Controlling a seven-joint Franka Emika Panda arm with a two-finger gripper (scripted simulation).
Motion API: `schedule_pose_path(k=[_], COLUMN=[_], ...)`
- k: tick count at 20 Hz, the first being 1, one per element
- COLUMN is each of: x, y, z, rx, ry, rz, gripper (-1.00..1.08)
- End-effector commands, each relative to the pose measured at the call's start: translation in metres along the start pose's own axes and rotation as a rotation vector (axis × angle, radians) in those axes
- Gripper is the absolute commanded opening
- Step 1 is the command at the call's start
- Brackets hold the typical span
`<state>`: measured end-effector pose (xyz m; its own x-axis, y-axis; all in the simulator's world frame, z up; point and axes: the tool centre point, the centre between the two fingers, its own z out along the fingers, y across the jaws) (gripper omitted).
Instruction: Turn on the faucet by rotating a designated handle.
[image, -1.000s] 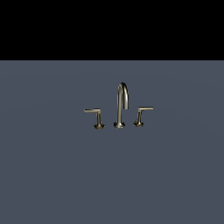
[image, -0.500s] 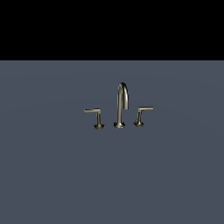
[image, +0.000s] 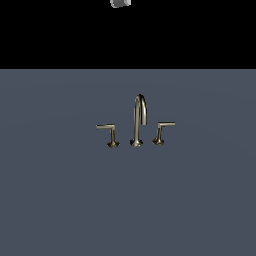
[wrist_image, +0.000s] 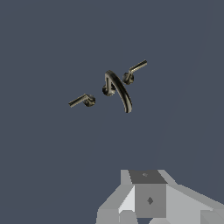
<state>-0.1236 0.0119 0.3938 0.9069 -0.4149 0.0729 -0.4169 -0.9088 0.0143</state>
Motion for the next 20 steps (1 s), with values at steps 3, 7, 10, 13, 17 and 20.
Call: schedule_pose_path(k=[3,7,10,13,17,20], x=[0.026,0.050,0.067,0.084,0.107,0.125], y=[-0.008,-0.012,-0.014,-0.014,-0.012,-0.009], z=[0.033,0.062,0.083,0.104,0.132,0.154], rx=[-0.001,-0.002,-0.004,-0.006,-0.008,-0.011], ry=[-0.007,-0.014,-0.019,-0.024,-0.030,-0.035], rz=[0.109,0.201,0.269,0.337,0.429,0.499], gripper=[-1.00,-1.00,-1.00,-1.00,-1.00,-1.00])
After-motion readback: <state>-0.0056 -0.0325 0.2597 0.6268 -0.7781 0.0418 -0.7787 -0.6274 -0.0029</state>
